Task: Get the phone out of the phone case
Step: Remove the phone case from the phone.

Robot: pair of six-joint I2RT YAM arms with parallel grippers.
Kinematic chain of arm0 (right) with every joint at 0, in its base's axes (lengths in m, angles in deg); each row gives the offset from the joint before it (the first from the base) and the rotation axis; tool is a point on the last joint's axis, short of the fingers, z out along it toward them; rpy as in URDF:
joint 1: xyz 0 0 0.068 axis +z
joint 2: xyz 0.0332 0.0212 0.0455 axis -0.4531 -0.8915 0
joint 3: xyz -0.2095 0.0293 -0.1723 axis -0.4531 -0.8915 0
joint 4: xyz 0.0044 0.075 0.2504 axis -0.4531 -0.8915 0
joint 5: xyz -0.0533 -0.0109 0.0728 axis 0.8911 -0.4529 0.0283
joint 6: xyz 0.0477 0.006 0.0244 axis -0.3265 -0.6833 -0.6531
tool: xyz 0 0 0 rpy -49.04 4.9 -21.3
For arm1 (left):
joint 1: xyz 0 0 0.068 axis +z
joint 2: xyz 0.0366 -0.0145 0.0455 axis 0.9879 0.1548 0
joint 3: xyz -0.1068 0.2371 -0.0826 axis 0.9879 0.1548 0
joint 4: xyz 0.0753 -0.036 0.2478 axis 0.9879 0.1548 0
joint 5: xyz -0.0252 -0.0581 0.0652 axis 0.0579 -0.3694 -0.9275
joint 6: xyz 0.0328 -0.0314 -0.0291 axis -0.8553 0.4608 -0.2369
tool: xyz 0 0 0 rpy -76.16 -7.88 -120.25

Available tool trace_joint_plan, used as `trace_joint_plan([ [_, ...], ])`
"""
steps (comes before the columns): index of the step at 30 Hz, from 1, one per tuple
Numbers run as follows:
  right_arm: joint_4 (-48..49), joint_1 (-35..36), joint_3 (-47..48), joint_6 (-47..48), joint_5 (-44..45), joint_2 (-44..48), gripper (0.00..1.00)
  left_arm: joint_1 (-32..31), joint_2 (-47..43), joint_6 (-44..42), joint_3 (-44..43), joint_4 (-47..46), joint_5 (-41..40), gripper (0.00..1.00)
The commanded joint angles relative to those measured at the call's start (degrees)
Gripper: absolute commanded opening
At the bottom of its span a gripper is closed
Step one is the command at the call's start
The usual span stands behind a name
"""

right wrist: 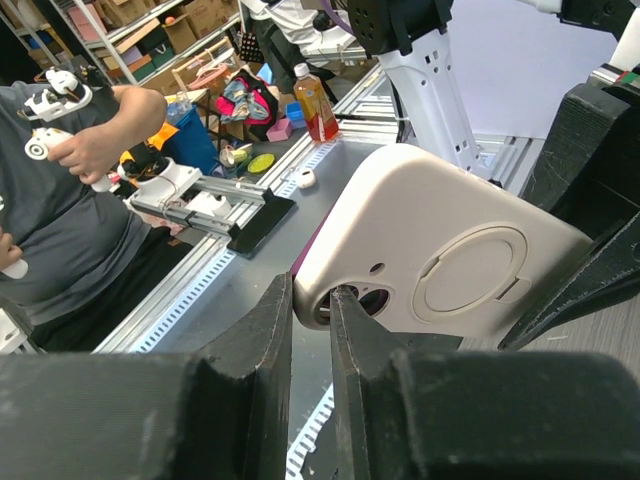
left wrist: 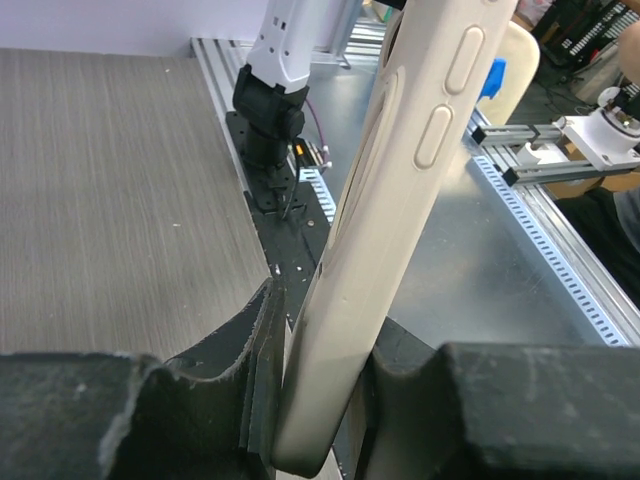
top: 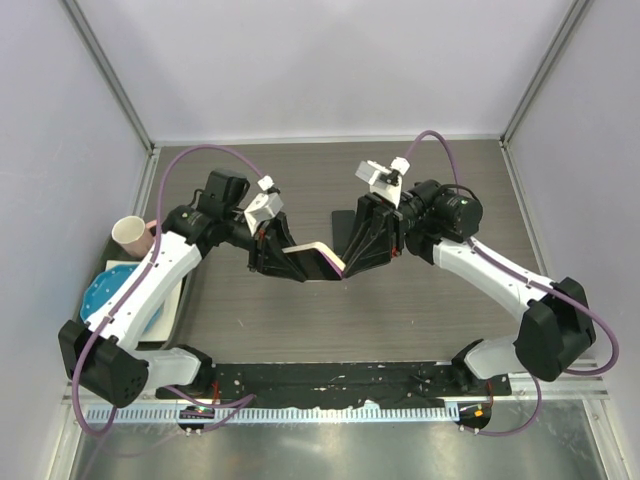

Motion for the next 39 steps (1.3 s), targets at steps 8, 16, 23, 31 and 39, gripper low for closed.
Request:
trace_joint_plan([
  [8,13.1,-1.2,-1.7,5.6,6.0,-11.5,0.01,-3.8,-1.3,2.3,-5.5,-4.1,8.7,0.0],
  [16,13.1,1.0,-3.4,3.8,9.6,-10.1,0.01,-4.8,-1.9,0.0,-6.4,-1.7,9.5,0.0],
  [23,13.1,3.3,-3.8,5.2,9.2,-10.0,0.01,-5.2,-2.5,-4.2,-7.4,2.4,9.5,0.0],
  [31,13.1,-1.8,-2.9,4.5,9.6,-11.6,0.01,-5.2,-3.5,-8.0,-9.0,7.2,9.6,0.0],
  [39,13.1,-2.6,-3.5,4.3,11.0,-15.4,0.01,-5.6,-3.5,-10.1,-10.1,10.1,9.6,0.0],
])
